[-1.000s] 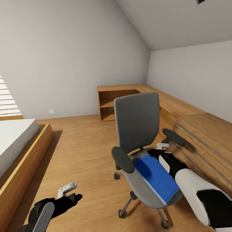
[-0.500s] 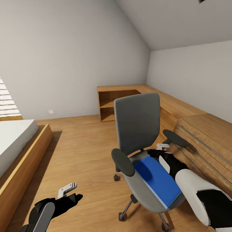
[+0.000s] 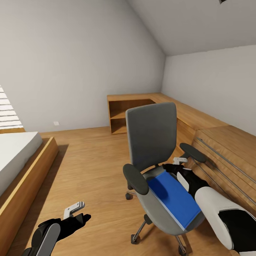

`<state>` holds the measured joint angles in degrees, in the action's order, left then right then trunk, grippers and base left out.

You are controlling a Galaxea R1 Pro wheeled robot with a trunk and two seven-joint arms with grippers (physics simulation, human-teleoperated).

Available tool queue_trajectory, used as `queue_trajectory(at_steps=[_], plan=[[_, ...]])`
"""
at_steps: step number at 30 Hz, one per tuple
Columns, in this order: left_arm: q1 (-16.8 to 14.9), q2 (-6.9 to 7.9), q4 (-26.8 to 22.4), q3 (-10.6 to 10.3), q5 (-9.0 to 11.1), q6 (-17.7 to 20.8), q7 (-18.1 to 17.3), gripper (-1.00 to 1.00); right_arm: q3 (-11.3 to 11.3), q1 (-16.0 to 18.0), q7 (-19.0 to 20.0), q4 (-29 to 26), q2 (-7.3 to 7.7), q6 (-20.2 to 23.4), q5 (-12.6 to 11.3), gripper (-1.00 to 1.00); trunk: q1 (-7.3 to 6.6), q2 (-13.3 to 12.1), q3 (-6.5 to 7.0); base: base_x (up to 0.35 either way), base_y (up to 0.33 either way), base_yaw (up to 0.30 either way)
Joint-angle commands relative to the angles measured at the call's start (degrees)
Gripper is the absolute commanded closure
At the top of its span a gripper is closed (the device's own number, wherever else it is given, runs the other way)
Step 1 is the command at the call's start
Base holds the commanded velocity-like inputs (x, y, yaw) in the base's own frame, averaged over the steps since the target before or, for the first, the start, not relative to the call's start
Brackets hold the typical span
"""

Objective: In the bedroom, organize the workspace by keeping the computer under the desk, ensuring the monitor is on the desk, placing the keyboard on the desk next to the monitor, placing the mouse on the desk next to the keyboard, moving the folder from the swivel chair onto the desk next to the mouse, stacking the notebook on top of the folder with the pen on top of the notebook, and positioning the swivel chair next to the desk.

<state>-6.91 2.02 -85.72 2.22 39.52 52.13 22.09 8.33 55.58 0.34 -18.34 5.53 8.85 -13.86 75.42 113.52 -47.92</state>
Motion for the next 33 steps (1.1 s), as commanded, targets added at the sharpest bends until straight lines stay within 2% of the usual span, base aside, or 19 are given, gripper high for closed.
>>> queue_trajectory(at_steps=[1, 12, 33], plan=[[0.0, 0.01, -0.1, 0.0, 0.6, 0.1, 0.6, -1.0, 0.4, 0.0, -0.1, -0.1, 0.16, 0.2, -0.5, -1.0, -0.01, 0.0, -0.05, 0.027, 0.0, 0.0], [0.0, -0.05, -0.1, 0.1, 0.8, 0.4, 0.6, -1.0, 0.5, 0.0, -0.1, -0.1, 0.36, 0.2, -0.5, -1.0, -0.01, 0.0, -0.05, 0.093, 0.0, 0.0], [0.0, -0.08, -0.1, 0.2, 0.7, 0.2, 0.9, -1.0, 0.5, 0.0, -0.1, -0.1, 0.36, 0.3, -0.5, -1.0, 4.6, 8.4, -3.82, 0.0, 0.0, 0.0]])
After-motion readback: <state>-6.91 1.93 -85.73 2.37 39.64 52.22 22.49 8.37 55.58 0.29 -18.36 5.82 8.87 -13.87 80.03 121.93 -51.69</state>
